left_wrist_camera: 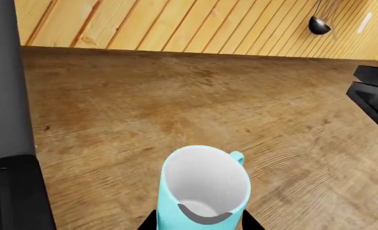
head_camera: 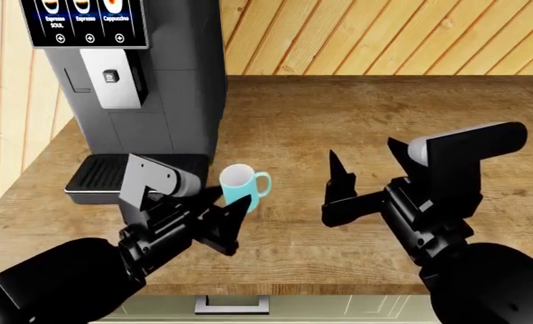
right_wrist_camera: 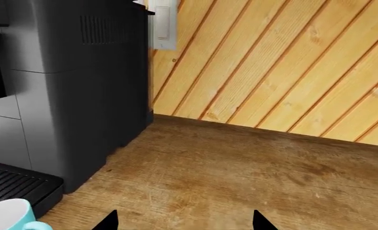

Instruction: Pick the mug from under the coffee machine dispenser and place it on the counter.

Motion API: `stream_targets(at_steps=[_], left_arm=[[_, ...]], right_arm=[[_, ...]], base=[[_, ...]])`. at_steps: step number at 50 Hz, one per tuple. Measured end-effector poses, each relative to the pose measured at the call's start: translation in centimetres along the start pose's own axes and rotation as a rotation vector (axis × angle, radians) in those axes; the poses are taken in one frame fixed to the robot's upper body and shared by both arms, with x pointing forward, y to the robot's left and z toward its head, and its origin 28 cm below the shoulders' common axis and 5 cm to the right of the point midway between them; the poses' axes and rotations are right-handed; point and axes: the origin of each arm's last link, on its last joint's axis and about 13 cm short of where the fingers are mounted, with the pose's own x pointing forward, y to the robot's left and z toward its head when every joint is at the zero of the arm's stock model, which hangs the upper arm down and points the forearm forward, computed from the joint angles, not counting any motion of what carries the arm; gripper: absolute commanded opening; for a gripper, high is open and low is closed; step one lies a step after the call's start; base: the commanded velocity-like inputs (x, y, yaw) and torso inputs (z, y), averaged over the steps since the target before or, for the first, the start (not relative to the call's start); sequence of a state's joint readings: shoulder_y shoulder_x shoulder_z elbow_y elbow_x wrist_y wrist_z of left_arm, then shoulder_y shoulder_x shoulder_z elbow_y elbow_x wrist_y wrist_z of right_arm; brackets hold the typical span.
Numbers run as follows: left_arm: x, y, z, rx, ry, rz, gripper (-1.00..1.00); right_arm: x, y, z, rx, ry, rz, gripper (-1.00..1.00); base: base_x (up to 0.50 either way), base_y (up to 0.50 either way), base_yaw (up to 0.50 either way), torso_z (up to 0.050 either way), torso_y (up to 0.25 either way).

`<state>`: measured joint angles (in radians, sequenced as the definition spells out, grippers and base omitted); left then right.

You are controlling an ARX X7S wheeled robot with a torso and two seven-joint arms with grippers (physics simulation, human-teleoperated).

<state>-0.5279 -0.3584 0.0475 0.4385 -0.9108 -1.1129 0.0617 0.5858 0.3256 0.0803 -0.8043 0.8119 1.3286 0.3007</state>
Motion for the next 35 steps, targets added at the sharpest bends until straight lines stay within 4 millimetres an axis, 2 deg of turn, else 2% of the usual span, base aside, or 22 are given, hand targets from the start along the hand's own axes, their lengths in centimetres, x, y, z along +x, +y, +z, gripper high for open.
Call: stream_targets(at_steps=[35], left_arm=[[1.2, 1.2, -2.3, -0.025, 0.068, 0.013, -1.0]], right_arm=[[-0.2, 0.1, -0.1, 0.005, -0.006, 0.004, 1.0]], base=[[0.0, 0.0, 0.0, 0.0, 0.0]])
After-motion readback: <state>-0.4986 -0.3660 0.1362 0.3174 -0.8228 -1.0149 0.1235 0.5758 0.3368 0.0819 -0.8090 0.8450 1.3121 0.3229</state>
